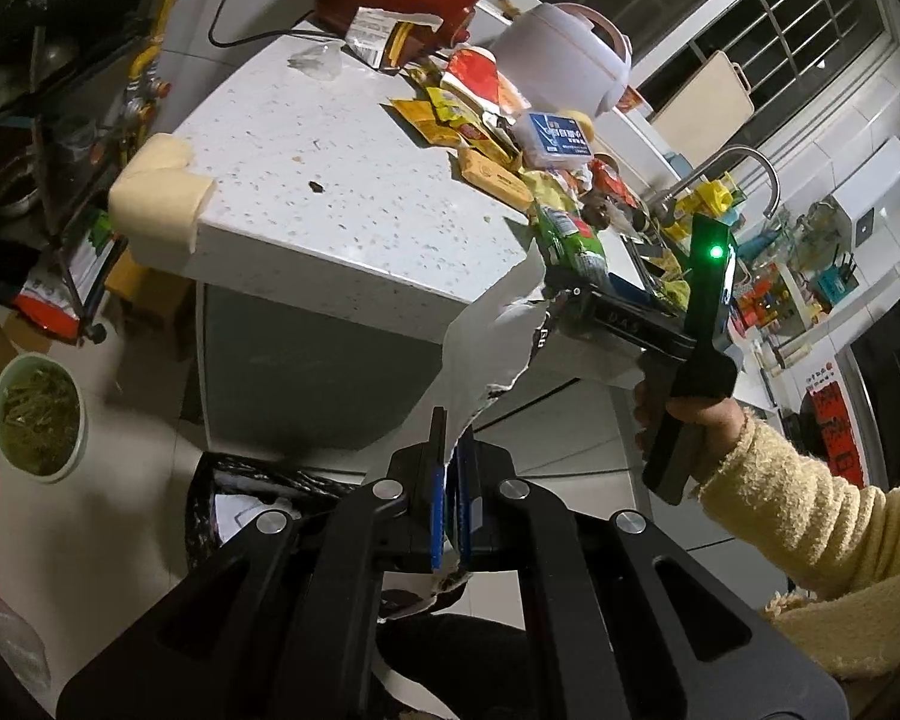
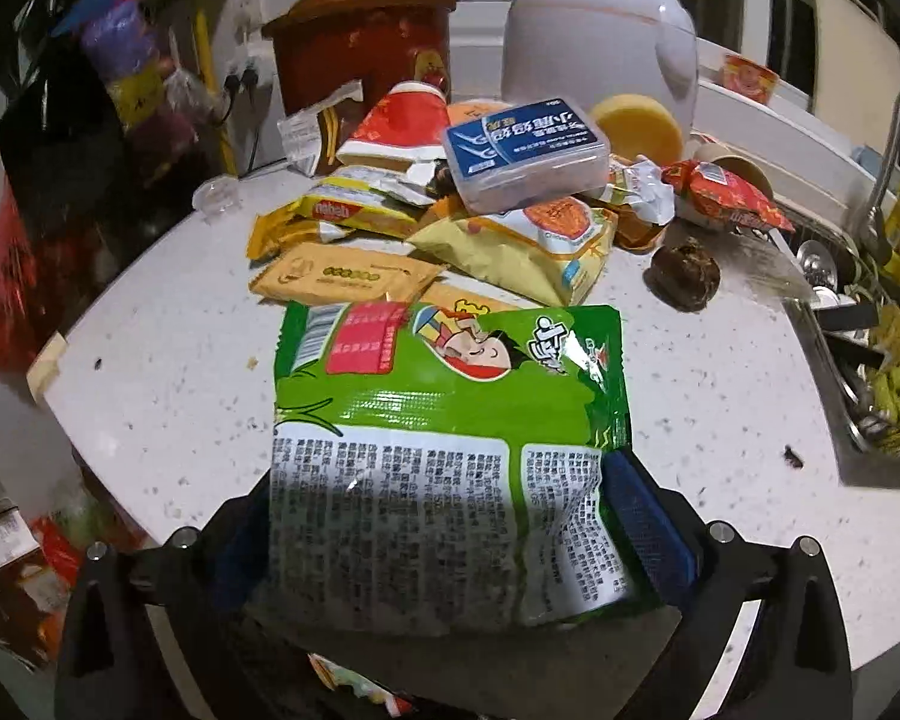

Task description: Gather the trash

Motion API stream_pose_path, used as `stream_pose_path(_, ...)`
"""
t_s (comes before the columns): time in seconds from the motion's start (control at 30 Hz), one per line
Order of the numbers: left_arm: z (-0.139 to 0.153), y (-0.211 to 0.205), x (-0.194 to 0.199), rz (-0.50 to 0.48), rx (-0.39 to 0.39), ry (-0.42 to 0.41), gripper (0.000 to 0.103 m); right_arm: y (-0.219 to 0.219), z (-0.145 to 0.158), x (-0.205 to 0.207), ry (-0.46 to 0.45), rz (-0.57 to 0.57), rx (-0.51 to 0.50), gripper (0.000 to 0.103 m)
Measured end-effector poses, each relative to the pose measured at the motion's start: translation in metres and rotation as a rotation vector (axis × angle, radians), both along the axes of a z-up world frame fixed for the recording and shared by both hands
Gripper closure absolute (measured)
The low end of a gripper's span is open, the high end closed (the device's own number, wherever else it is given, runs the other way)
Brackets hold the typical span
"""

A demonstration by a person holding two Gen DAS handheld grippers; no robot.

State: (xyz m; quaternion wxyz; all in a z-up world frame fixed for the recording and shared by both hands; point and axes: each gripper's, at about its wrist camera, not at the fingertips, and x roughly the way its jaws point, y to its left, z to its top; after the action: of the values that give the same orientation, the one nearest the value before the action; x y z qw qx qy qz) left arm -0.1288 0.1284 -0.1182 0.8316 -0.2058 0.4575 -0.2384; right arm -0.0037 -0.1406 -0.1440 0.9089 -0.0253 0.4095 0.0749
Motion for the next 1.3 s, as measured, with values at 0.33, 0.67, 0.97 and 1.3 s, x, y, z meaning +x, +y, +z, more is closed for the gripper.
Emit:
stream_pose_path(0.33,0.003,0.001,0.005,-0.013,-0.002,-0.015,0.101,-0.026,0.059,-0.021,-0.072,-0.033,0.127,0.029)
stream_pose_path(0.67,-0.033,0.0,-0.012,-0.059,0.054,0.085,0.101,0.044,0.075,-0.101,0.081,0.383,0.188,0.029)
stream_pose_path(0.97,-0.17,-0.012,-0.022,-0.1,0.165,0.304,0.101,0.057,-0.115,-0.14,0.462,0.316,0.115,0.029)
stream_pose_path(1.3,-0.349,-0.031,0.003,-0.123,0.471,0.589,0.055,0.061,-0.32,-0.138,0.739,0.164,-0.073,0.013)
